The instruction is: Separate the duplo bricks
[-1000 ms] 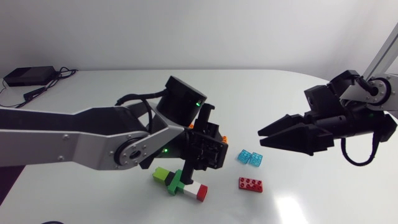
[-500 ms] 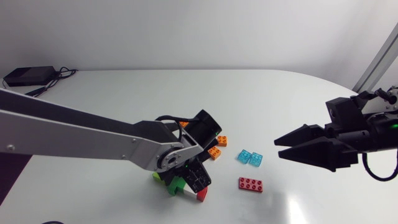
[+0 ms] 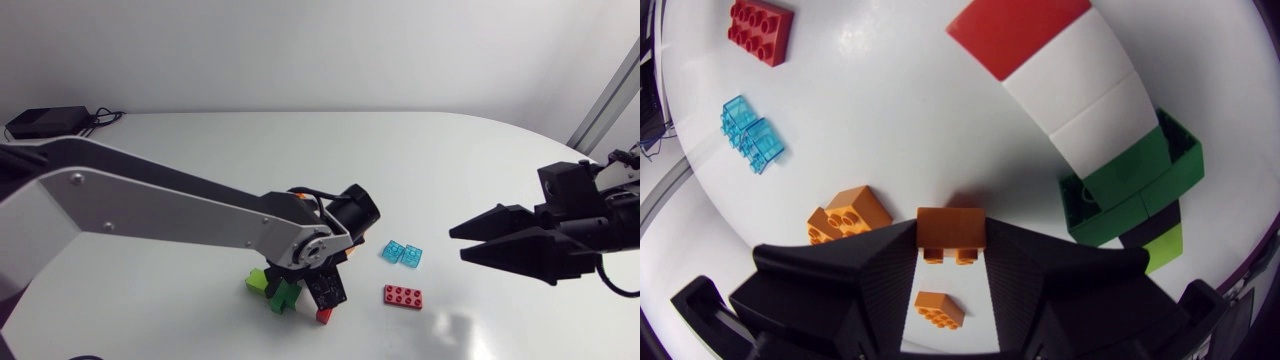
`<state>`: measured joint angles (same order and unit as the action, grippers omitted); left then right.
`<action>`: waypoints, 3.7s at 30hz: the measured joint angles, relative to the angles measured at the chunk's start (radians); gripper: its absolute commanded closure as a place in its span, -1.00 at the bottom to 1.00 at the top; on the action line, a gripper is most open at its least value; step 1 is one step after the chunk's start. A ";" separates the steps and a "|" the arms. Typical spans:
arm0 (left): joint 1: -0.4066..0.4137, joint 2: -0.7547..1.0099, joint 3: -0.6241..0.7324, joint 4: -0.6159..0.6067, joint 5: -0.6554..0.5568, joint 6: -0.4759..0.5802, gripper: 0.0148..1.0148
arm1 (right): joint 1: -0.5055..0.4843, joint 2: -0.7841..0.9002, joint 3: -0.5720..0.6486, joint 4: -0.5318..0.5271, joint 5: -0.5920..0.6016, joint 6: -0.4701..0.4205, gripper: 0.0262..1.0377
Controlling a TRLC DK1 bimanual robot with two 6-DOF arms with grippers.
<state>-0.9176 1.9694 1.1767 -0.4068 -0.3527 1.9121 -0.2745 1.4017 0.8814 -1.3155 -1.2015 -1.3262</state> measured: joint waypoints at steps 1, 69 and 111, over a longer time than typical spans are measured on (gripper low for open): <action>-0.001 0.002 0.001 0.000 0.000 0.002 0.41 | -0.002 0.003 0.000 -0.004 0.000 -0.008 -0.92; 0.180 0.219 0.485 -0.565 0.445 -0.683 0.43 | -0.007 0.023 0.001 -0.022 -0.004 -0.074 -0.92; 0.323 -0.092 0.360 -0.522 0.609 -0.674 -0.93 | 0.258 0.011 0.003 0.201 0.063 0.154 -0.92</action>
<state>-0.5949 1.8778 1.5368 -0.9287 0.2562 1.2377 -0.0166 1.4128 0.8841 -1.1145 -1.1381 -1.1721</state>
